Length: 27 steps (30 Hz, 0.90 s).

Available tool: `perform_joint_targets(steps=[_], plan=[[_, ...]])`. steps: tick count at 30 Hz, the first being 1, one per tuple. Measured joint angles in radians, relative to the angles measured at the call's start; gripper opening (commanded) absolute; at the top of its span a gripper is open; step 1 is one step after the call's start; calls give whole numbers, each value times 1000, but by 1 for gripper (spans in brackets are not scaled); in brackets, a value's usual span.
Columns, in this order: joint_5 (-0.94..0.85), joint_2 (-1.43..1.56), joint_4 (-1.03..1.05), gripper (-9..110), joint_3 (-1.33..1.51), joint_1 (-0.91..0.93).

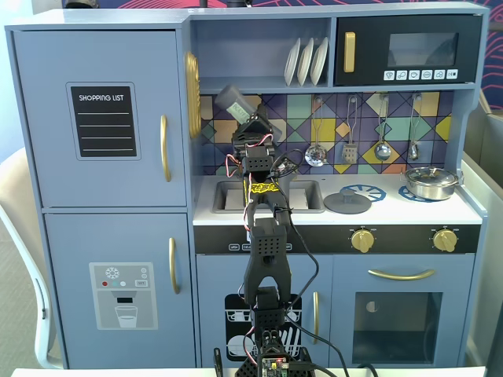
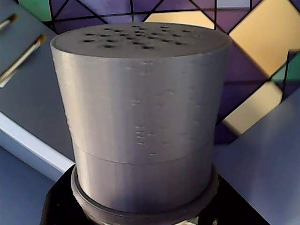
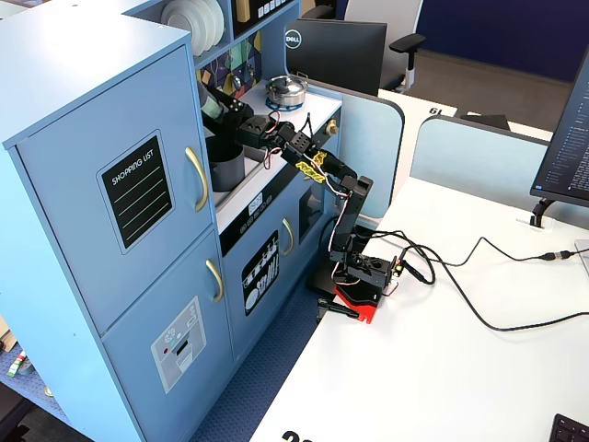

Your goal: Put salt in the gray recipient

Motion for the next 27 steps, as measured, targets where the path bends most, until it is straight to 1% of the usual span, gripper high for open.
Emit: perform_joint_targets(steps=[4,6,9,13,19,22,24,27], plan=[[-133,3,5,0,0,25],[-242,3,25,0,0,38],[-457,14,49,0,20,48],[-819,46,87,0,72,95],[-1483,109,83,0,167,190],[-1724,117,83,0,167,249],[-1829,117,80,0,166,296],[-1870,117,71,0,160,365]])
